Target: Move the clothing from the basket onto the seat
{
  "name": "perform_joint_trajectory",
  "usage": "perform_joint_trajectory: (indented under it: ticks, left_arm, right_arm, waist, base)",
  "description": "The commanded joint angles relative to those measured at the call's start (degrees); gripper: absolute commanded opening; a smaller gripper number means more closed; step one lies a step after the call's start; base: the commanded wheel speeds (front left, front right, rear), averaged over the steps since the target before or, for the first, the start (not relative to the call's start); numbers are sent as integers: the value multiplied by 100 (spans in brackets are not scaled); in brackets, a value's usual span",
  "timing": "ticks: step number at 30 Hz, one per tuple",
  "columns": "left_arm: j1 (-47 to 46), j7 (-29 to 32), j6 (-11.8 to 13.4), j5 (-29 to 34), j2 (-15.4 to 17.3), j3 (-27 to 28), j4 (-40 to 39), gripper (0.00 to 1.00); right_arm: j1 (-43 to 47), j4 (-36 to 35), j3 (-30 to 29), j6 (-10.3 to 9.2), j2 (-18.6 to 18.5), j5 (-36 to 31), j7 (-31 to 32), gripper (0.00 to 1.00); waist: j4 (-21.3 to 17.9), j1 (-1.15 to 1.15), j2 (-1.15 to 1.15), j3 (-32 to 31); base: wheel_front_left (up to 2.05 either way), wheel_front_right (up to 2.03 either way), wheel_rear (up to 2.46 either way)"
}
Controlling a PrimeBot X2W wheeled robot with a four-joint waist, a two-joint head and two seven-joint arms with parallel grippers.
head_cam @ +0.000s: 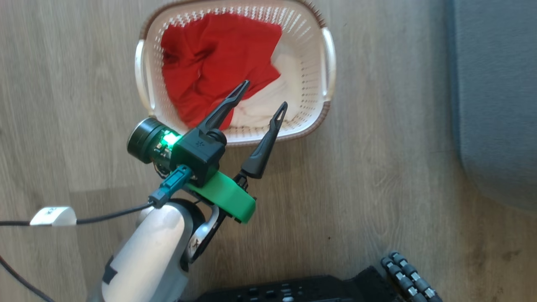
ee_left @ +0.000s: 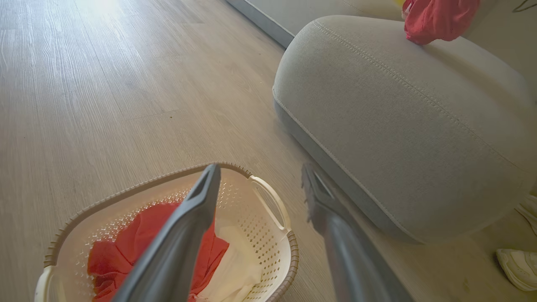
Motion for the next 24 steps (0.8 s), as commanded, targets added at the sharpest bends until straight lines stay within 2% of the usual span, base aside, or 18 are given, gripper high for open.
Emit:
perform_joint_trajectory:
  ticks: [1,5,6,7,10,11,12,13,14,19,24]
  left_arm:
    - [85,-40,32,-18,9,112,-237,100]
    - [197,8,58,11,44,28,-357,100]
    - [204,37,82,34,98,50,-410,100]
    - [204,37,82,34,98,50,-410,100]
    - [265,52,128,21,171,109,-438,100]
    - [278,72,141,17,189,122,-462,100]
    - [278,92,149,18,206,129,-486,100]
    - [275,103,153,16,224,138,-503,100]
    - [273,107,158,15,233,143,-509,100]
    - [257,105,183,-60,194,150,-462,100]
    - [280,-25,208,-230,106,215,-195,100]
  right_arm:
    - [-16,63,-463,-1,-144,-257,-24,0]
    - [196,570,-1551,-1,126,-907,-280,0]
    - [308,741,-2033,-1,291,-1280,-450,0]
    - [308,741,-2033,-1,291,-1280,-450,0]
    - [343,918,-2623,-1,543,-1699,-685,0]
    - [320,950,-2727,-1,605,-1835,-742,11]
    - [302,963,-2800,-1,662,-1971,-799,44]
    - [284,978,-2875,-1,720,-2082,-844,84]
    - [272,1003,-2931,-1,775,-2180,-875,100]
    - [365,1194,-2719,-1,886,-2595,-941,100]
    - [934,1219,-1973,-1,1016,-2555,-962,100]
  waist:
    - [247,0,0,325]
    - [267,0,0,512]
    - [254,0,0,581]
    - [254,0,0,581]
    - [189,0,0,519]
    - [163,0,0,508]
    - [133,0,0,491]
    - [93,0,0,455]
    - [51,0,0,399]
    - [-136,0,0,32]
    - [-217,0,0,-620]
  base:
    - [0,0,0]
    - [0,0,0]
    - [0,0,0]
    - [0,0,0]
    - [0,0,0]
    - [0,0,0]
    - [0,0,0]
    - [0,0,0]
    - [0,0,0]
    - [0,0,0]
    - [0,0,0]
